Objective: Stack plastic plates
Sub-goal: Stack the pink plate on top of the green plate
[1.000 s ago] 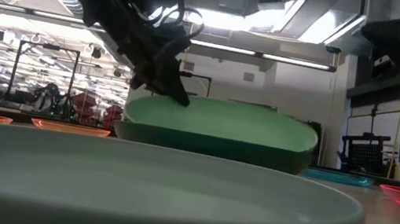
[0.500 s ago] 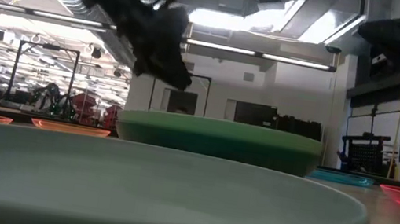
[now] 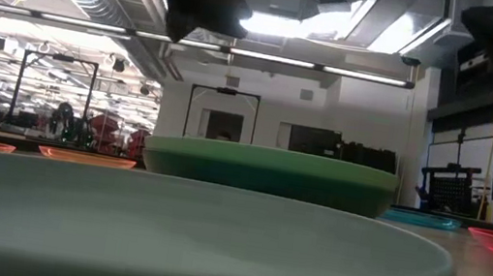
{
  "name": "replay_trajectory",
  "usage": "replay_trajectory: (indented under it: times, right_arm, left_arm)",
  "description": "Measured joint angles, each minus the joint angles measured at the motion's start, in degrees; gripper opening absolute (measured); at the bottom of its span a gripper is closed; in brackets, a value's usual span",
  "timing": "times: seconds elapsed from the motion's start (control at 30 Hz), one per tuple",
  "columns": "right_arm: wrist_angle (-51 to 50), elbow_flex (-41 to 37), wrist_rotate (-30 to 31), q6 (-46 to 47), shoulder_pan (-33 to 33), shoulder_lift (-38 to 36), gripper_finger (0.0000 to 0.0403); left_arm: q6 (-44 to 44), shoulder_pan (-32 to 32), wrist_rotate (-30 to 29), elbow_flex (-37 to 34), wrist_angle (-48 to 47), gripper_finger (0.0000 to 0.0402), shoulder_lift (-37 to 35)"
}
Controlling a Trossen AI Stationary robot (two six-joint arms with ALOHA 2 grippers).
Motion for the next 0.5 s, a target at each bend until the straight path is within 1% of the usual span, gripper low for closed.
replay_trajectory:
  times: [0.07,0.17,0.33,0.4,0.5]
  right_arm:
    - [0.5,0.0,-0.1,0.5,0.0,0.0,0.0003]
    - [0.4,0.0,-2.8,1.8,0.0,0.2,0.0003]
    - [1.2,0.0,-6.1,1.7,0.0,0.5,0.0003]
    - [1.3,0.0,-6.2,1.3,0.0,0.5,0.0003]
    - [0.8,1.0,-5.3,0.0,0.0,0.5,0.0003]
  left_arm:
    - [-3.3,-3.6,-2.8,0.0,-0.5,0.0111,0.8]
    - [-7.1,-9.0,-7.3,1.7,-0.7,0.0110,3.1]
    - [-10.7,-15.8,-12.9,9.2,-5.3,0.0110,8.8]
    - [-11.9,-17.8,-13.6,13.6,-8.7,0.0110,11.2]
    - [-16.5,-20.4,-12.0,19.7,-18.8,0.0110,14.1]
